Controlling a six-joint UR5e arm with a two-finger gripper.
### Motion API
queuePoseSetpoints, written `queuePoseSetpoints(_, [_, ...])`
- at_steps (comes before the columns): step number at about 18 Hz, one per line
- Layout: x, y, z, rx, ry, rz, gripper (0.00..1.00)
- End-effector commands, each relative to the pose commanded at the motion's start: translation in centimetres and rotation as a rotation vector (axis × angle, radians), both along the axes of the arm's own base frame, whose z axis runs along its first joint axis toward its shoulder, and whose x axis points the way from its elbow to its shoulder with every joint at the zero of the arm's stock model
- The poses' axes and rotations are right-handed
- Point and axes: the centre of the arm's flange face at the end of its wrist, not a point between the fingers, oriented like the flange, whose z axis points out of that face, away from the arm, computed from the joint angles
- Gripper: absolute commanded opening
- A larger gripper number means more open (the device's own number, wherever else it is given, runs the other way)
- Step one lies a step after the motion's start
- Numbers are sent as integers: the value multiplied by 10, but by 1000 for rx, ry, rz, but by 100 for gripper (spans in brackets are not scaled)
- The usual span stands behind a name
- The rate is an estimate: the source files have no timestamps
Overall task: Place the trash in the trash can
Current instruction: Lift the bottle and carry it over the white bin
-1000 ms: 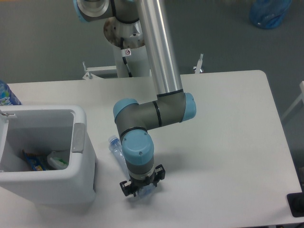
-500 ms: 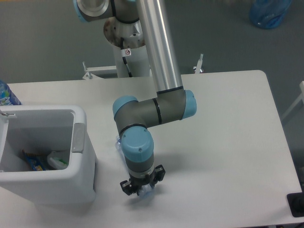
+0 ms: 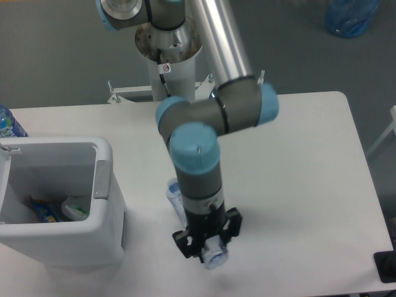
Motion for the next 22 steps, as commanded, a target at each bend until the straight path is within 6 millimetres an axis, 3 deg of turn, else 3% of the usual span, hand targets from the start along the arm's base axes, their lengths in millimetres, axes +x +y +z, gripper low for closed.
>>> queuePoseSetpoints(2, [-5, -12, 36, 100, 47, -16, 49])
queuePoseSetpoints(6, [-4, -30, 83, 250, 19, -64, 49])
queuePoseSetpoints(11, [31, -30, 121, 385, -64, -144, 49])
queuePoseSetpoints(22, [145, 6, 135, 428, -174, -244, 49])
